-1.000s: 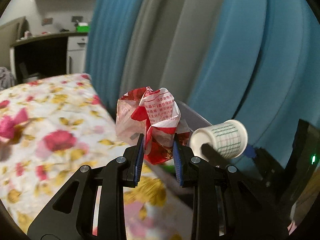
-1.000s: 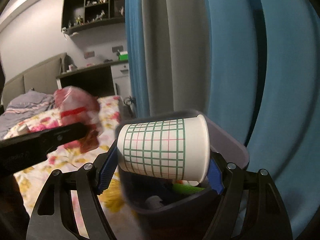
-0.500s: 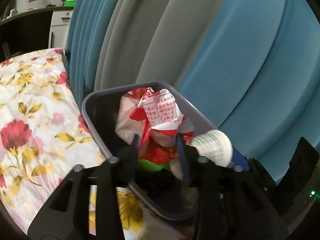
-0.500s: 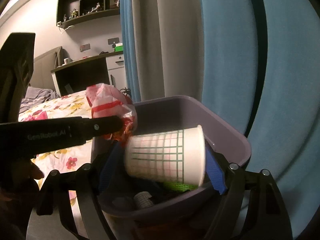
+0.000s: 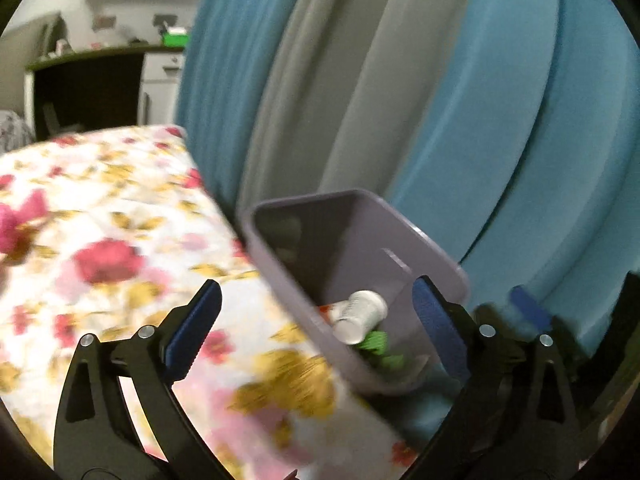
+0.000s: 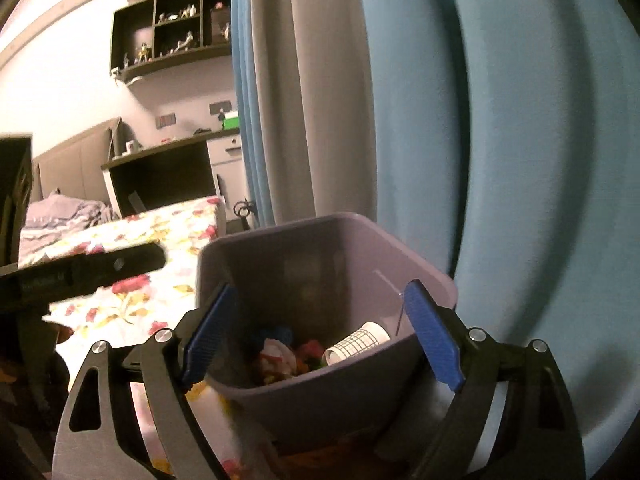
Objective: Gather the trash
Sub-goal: 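Open both grippers to drop the cup and wrapper into the bin, then move both grippers back over the orange cup and pink bow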
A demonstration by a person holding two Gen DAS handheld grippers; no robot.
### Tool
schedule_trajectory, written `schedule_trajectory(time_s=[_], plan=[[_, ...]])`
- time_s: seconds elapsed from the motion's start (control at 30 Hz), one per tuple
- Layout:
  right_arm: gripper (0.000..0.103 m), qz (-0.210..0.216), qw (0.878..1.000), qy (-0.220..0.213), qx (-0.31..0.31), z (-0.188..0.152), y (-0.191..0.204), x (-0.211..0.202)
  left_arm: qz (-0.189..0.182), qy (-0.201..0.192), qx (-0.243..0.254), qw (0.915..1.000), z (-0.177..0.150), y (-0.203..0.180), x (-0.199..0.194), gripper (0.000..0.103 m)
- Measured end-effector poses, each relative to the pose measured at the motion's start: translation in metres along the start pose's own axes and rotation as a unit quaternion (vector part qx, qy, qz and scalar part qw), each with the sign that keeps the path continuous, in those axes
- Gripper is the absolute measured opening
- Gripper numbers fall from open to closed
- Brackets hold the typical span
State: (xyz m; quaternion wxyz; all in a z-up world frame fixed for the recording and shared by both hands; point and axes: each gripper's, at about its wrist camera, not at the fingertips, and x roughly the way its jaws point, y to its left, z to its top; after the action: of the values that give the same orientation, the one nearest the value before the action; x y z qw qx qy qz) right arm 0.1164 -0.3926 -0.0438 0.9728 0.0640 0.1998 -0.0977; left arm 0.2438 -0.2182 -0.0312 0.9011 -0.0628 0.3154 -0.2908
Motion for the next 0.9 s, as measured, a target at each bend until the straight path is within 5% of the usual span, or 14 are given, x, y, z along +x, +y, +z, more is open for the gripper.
schedule_trajectory(time_s=[0.23,0.4,0.9], plan=[[0.087,0.020,0.999,-0.016,0.025,0.008,0.015,-0.027,0.087,-0.017,0.009,0.9960,-0.023,0.034,-0.054,0.095],[0.087,0.045,0.999,-0.023,0.019,0.011,0.047,-0.038,0.164,-0.039,0.005,0.9857,-0.038,0.071,-0.104,0.095],[0.087,0.113,0.994,-0.002,-0.012,0.007,0.147,-0.028,0.275,-0.064,-0.066,0.9571,-0.061,0.183,-0.185,0.095]])
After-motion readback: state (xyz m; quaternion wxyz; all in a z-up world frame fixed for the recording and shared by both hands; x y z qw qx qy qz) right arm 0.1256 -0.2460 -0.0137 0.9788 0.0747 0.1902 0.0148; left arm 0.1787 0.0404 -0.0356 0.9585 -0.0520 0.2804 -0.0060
